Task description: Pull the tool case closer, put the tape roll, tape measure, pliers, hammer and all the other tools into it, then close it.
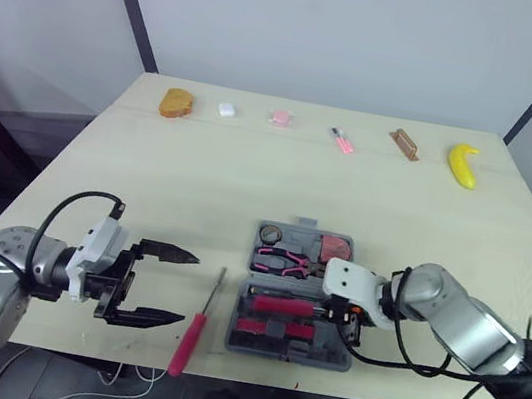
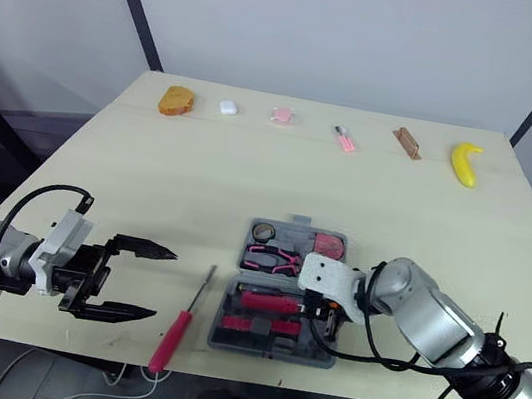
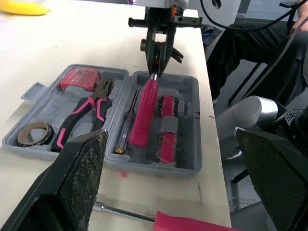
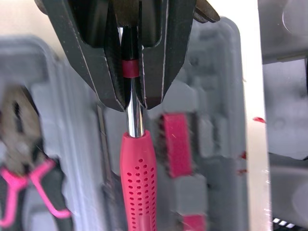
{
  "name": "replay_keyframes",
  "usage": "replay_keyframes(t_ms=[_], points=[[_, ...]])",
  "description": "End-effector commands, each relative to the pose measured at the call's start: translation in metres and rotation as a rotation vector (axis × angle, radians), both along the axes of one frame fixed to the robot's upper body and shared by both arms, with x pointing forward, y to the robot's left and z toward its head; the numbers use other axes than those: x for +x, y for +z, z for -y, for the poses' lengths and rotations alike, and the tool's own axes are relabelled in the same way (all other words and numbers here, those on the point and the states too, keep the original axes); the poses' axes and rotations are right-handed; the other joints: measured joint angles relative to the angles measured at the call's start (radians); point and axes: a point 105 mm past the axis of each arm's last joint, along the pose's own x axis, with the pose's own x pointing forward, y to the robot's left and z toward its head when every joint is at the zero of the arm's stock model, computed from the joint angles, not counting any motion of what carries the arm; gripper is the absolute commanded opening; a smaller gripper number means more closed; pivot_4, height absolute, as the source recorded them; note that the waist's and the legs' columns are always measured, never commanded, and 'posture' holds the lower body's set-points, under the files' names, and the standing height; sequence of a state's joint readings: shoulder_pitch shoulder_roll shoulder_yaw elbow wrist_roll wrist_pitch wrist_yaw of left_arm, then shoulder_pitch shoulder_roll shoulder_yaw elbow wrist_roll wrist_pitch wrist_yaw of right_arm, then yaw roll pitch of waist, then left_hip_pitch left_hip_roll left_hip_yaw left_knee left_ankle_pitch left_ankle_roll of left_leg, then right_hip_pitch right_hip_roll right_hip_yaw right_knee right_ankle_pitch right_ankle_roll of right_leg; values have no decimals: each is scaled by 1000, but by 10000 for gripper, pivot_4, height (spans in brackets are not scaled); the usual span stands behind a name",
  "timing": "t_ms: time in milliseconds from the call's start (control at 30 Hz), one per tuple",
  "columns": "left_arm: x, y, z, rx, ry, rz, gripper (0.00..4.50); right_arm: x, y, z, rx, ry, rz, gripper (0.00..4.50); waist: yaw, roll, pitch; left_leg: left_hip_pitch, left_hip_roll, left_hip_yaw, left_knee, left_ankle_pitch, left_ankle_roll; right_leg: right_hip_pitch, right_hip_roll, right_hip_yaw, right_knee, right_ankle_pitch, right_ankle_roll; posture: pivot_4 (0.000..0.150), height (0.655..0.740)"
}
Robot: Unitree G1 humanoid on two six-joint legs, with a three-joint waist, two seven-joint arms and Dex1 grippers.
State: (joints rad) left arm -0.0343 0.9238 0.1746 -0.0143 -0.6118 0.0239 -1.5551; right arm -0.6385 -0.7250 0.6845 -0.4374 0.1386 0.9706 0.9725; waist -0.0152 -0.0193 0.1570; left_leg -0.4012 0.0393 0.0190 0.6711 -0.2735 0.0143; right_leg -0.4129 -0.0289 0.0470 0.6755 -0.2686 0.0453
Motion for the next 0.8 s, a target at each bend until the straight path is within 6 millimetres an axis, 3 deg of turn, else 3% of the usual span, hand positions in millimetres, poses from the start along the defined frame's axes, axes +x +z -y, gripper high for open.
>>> replay_keyframes(t_ms=[33, 433, 700, 733, 800], points=[[-8, 9, 2, 25, -79, 19, 45000, 0, 8, -9, -7, 27, 55, 279, 0, 0, 0, 0, 0, 0, 0, 0, 0, 0, 0, 0, 0, 0, 0, 1500, 7400], [-11, 6, 3, 43, -93, 1, 45000, 2, 4, -27, 14, -2, 30, 279, -4, 0, 0, 0, 0, 0, 0, 0, 0, 0, 0, 0, 1, 0, 0, 1500, 7400], [-10, 5, 4, 37, -99, 7, 45000, 6, 1, -27, 9, 17, 34, 279, -12, 0, 0, 1, 0, 0, 0, 0, 0, 0, 1, 0, 2, 0, 0, 1500, 7400], [-9, 5, 4, 36, -98, 9, 45000, 6, 1, -26, 10, 18, 34, 7564, -14, 0, 0, 1, 0, -1, 0, 0, 0, 0, 1, 0, 2, 0, 0, 1500, 7400], [-9, 5, 4, 34, -96, 11, 45000, 7, 1, -25, 16, 12, 36, 11966, -16, 0, 0, 1, 0, -1, 0, 0, 0, 0, 1, 0, 2, 0, 0, 1500, 7400]])
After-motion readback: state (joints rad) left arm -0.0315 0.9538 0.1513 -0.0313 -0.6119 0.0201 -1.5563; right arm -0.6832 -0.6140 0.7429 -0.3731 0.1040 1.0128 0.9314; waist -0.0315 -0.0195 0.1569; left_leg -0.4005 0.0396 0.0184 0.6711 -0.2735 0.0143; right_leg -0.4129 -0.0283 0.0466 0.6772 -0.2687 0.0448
